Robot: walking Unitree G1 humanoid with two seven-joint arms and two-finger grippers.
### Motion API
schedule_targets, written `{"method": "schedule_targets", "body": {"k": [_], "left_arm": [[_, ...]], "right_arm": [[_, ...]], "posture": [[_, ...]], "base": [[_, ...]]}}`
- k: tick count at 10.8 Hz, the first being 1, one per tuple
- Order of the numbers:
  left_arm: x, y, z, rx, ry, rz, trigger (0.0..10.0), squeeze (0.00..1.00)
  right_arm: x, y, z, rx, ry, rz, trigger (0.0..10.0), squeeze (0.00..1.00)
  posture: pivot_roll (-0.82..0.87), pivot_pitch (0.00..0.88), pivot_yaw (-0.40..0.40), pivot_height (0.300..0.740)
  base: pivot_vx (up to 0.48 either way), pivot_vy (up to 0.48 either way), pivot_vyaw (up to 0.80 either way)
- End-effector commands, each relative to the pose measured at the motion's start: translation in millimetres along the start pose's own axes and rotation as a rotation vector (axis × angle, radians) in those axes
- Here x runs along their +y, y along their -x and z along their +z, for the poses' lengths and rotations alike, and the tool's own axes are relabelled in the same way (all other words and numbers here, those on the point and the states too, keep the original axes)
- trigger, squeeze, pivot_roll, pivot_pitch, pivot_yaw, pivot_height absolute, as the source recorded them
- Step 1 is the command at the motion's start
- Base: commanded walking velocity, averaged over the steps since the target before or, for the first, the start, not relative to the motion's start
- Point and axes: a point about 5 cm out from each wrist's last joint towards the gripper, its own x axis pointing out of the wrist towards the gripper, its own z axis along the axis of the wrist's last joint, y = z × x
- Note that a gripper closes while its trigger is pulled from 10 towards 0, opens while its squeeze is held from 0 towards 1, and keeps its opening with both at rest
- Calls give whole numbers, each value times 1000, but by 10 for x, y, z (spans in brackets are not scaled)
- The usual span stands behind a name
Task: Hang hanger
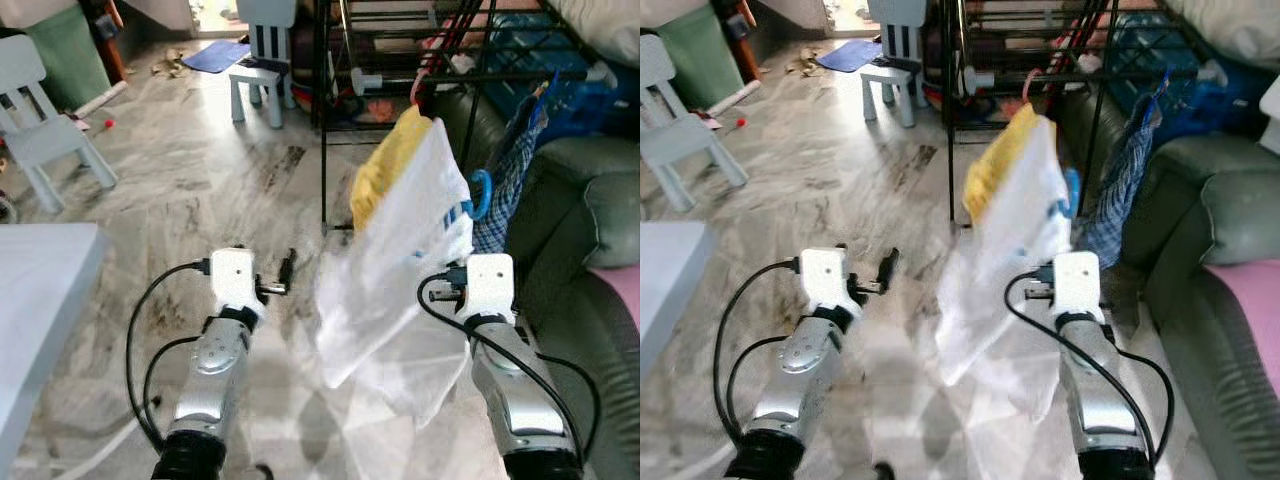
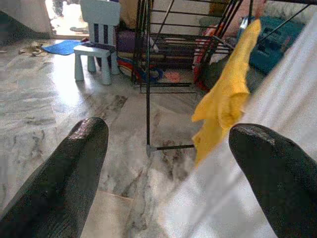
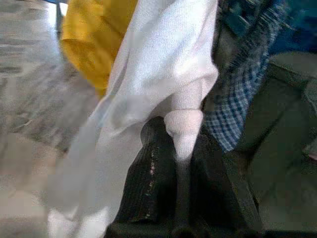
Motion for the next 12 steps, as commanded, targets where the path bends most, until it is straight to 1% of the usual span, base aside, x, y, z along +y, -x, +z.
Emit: {"method": "schedule_targets", "body": {"k": [1,3,5,6,7,9,10,11,12], "left_arm": [[61,31,11,-5,0,11,10000,0],[107,35,10,-5,3,33,10000,0],[75,16,31,-13,9,33,10000,0],[36,15,28,-17,20,28,10000,0],[-3,21,16,-14,24,17,10000,0],[0,26,6,-6,23,23,10000,0],[23,23,-16,15,43,41,10000,0],[28,22,-12,13,30,35,10000,0],[27,24,-13,13,27,30,10000,0]], "right_arm": [[-112,-30,75,-25,-13,-67,10000,0],[-164,-37,19,5,-17,-105,10000,0],[-158,-50,14,17,-8,-109,10000,0],[-120,-70,0,35,-34,-75,10000,0],[-101,-77,-1,37,-37,-62,10000,0],[-46,-81,-24,50,-46,-16,10000,0],[-22,-97,-36,62,-42,13,10000,0],[-18,-104,-36,63,-39,21,10000,0],[11,-114,-69,89,-41,57,10000,0]], "posture": [[-96,80,-3,740],[-95,83,-10,740],[-100,88,-16,740],[-107,92,-18,740],[-103,92,-20,740],[-101,91,-20,740],[-100,92,-20,740],[-99,92,-19,740],[-98,93,-18,740]], "base": [[465,0,0],[465,0,0],[465,0,0],[461,0,0],[461,0,0],[450,0,0],[345,334,0],[300,375,0],[296,379,0]]}}
